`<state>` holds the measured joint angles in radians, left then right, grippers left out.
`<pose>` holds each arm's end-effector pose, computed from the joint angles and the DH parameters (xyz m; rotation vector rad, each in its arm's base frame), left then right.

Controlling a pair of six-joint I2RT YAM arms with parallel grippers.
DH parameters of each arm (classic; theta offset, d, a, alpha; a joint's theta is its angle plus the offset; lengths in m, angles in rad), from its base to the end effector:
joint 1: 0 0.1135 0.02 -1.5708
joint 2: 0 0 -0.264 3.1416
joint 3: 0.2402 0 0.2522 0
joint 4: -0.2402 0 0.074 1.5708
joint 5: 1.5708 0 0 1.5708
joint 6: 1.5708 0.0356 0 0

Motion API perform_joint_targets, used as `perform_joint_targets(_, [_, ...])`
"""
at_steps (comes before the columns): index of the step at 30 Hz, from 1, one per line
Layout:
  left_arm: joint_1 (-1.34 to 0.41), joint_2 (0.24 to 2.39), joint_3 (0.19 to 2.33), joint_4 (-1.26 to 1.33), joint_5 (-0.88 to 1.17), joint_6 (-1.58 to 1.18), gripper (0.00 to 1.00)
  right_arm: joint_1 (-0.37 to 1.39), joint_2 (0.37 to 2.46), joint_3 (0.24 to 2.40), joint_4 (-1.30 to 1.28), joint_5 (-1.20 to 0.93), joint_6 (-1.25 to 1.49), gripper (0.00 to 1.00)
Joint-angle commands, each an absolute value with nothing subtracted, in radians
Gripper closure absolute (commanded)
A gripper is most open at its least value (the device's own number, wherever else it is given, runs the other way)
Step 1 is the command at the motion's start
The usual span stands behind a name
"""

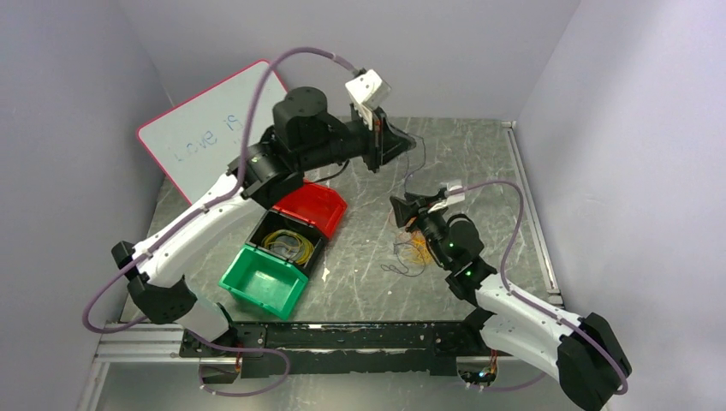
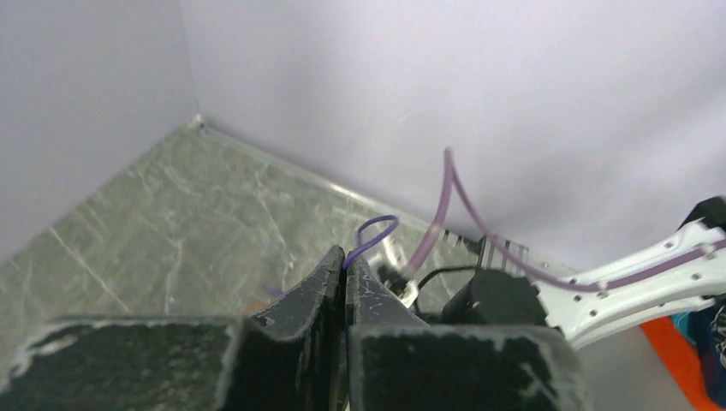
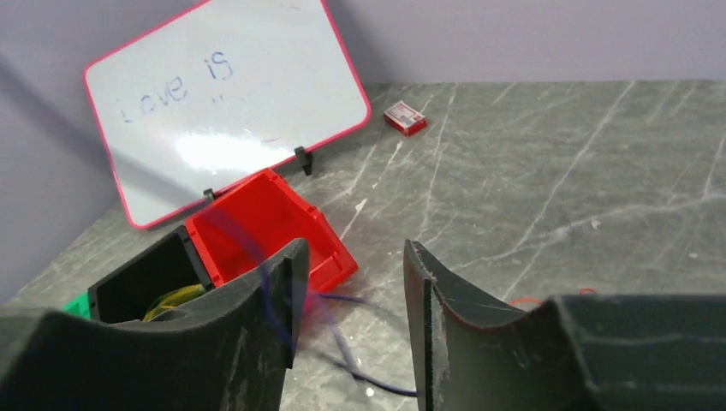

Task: Untangle the cables

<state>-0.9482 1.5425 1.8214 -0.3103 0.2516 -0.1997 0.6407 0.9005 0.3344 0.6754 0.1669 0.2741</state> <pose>0.1910 -0.2813 0.4991 0.8155 1.5063 -1.0751 0.1666 0.1168 0.2515 -0.1346 1.4875 0.6211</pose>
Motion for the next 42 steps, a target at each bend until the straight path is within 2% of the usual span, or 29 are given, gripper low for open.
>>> perform_joint_targets(1, [-0.946, 1.536, 1.931, -0.376, 0.255, -0.217, 0.93, 0.637, 0.905, 0.288, 0.700, 0.217, 0.299, 0.54])
perform_joint_targets(9, [-0.945, 1.507, 2.054, -0.431, 0.070, -0.197, 0.93, 0.637, 0.898, 0.197, 0.621, 0.291, 0.385, 0.61])
perform_joint_targets(30, [-0.943, 1.417, 2.191, -0.453, -0.261, -0.035, 0.93, 0.637, 0.966, 0.108, 0.504, 0.415, 0.571, 0.62])
perform_joint_targets(42, [-0.943, 1.347, 2.255, -0.438, -0.575, 0.196, 0.93, 0.637, 1.010, 0.165, 0.358, 0.485, 0.679, 0.73])
